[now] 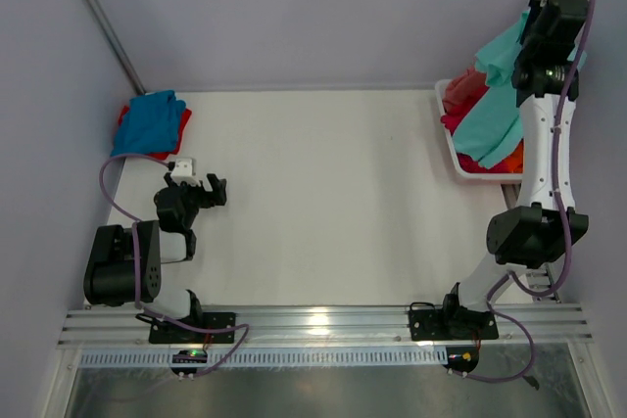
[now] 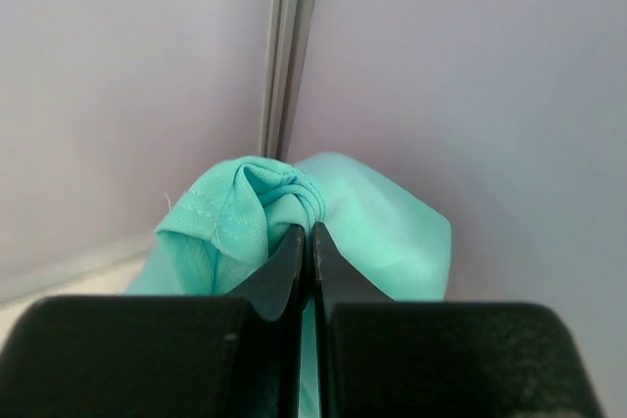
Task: Fold and stack the t-shirts
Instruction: Move the tshirt to the center of the board
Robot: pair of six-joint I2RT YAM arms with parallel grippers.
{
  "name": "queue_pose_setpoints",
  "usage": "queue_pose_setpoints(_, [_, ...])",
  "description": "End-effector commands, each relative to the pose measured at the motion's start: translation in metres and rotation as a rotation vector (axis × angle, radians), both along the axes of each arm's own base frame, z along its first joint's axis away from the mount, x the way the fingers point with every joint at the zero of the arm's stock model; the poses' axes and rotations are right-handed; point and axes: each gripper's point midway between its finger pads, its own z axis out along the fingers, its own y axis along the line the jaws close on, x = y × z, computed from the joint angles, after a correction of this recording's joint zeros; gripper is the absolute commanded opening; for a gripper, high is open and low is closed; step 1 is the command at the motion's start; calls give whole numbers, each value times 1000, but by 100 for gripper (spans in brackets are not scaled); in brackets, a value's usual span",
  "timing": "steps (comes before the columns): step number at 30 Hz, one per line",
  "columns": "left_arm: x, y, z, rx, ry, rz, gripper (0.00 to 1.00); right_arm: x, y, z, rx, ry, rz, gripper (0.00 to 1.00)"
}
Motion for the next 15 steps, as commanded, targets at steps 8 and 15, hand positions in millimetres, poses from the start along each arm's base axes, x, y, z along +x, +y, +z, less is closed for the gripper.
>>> queue_pose_setpoints(8, [9, 1, 16, 23, -62, -8, 89, -29, 33, 147, -36, -316, 161, 3])
queue_pose_setpoints(15, [10, 0, 17, 21, -62, -9, 89, -47, 161, 138, 74, -242, 832, 3])
